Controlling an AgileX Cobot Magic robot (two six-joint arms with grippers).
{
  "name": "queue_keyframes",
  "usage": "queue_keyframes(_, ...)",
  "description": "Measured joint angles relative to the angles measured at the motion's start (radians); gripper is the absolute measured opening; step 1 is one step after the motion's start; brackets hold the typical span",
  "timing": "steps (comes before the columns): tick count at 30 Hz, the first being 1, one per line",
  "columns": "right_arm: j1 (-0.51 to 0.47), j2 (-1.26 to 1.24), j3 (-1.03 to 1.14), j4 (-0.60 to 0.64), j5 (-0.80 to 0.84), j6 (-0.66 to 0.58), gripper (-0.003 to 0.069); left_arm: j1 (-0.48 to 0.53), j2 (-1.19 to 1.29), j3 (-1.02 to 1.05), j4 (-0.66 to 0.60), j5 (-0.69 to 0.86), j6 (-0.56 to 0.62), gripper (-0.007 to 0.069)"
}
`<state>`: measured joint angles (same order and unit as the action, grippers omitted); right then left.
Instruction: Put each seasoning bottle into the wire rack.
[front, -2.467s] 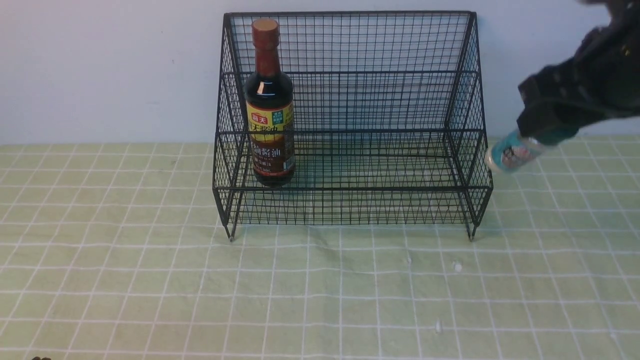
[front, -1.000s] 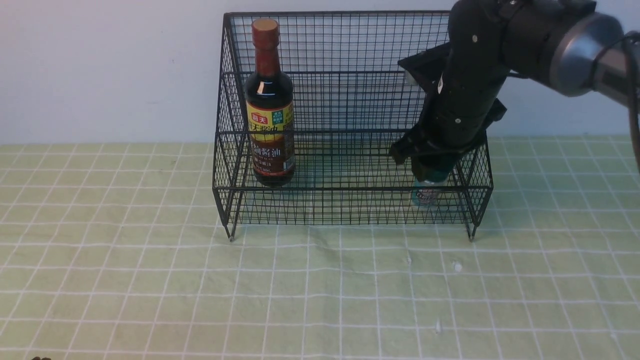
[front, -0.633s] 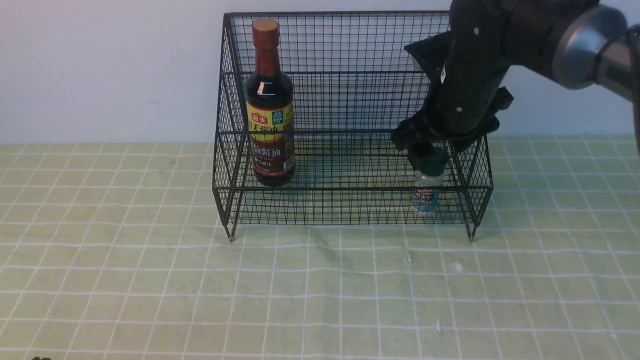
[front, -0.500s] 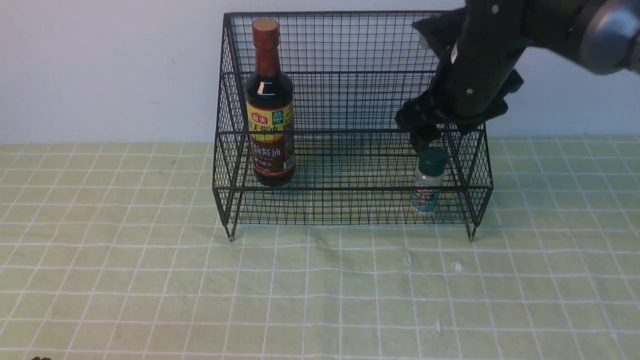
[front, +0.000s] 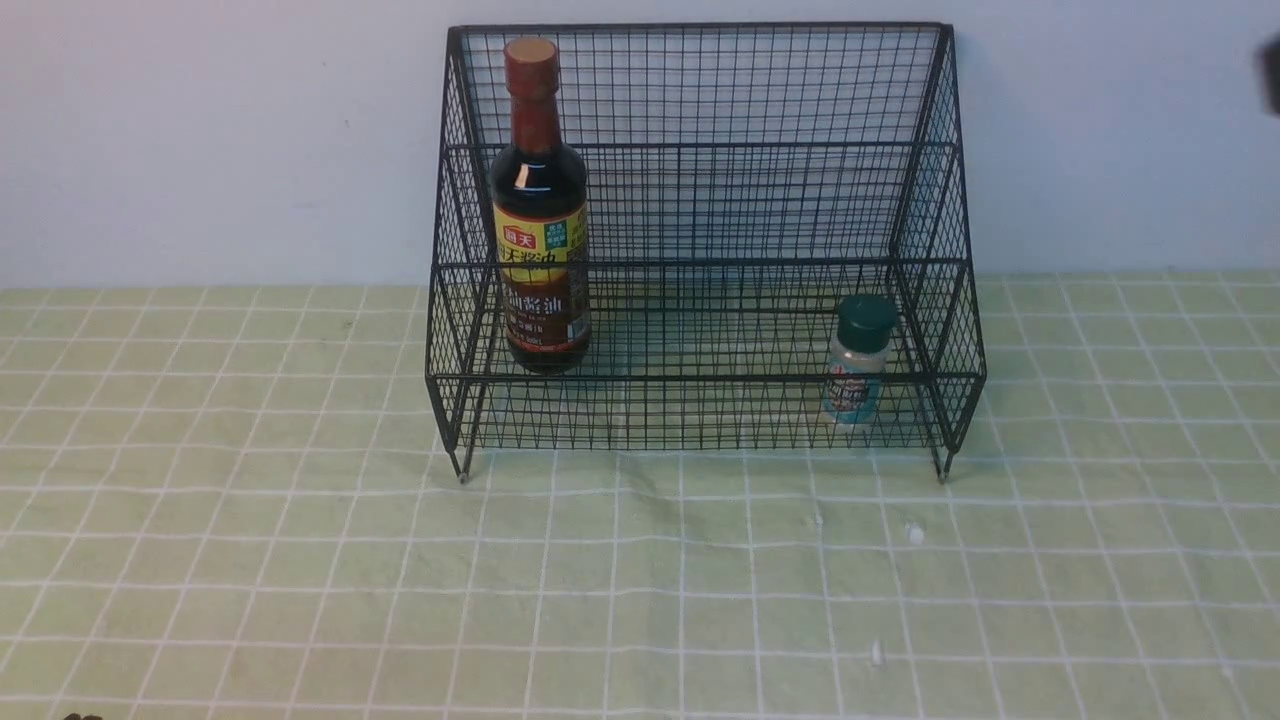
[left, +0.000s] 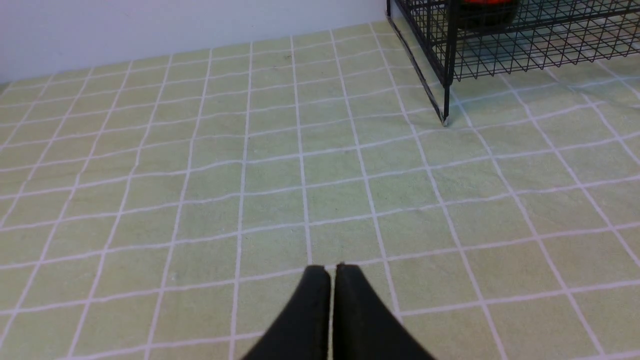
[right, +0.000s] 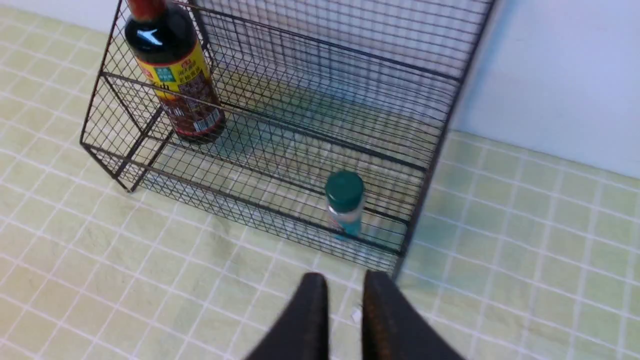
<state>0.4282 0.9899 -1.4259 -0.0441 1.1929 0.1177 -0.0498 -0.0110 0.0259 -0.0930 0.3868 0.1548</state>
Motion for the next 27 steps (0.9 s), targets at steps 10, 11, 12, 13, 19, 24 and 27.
queue_keyframes(10, 0.0, -0.868, 0.704, -0.045, -0.601, 0.067, -0.0014, 0.0, 0.0, 0.0, 0.0, 0.0, 0.0, -0.0006)
queue_keyframes(11, 0.0, -0.948, 0.769, -0.054, -0.642, 0.096, -0.0014, 0.0, 0.0, 0.0, 0.0, 0.0, 0.0, -0.0006)
queue_keyframes(12, 0.0, -0.979, 0.803, -0.058, -0.666, 0.112, -0.0014, 0.0, 0.0, 0.0, 0.0, 0.0, 0.0, -0.0006)
queue_keyframes(13, 0.0, -1.0, 0.841, -0.067, -0.685, 0.122, -0.0014, 0.0, 0.0, 0.0, 0.0, 0.0, 0.0, -0.0006)
queue_keyframes(19, 0.0, -1.009, 0.95, -0.072, -0.713, 0.136, -0.0014, 0.001, -0.001, 0.0, -0.001, 0.0, 0.0, -0.0006)
queue_keyframes(24, 0.0, -1.009, 0.962, -0.053, -0.713, 0.135, -0.0015, 0.001, -0.001, 0.0, -0.001, 0.0, 0.0, -0.0006)
queue_keyframes(27, 0.0, -1.009, 0.963, -0.059, -0.708, 0.135, -0.0015, 0.001, -0.001, 0.0, -0.002, 0.0, 0.0, -0.0006)
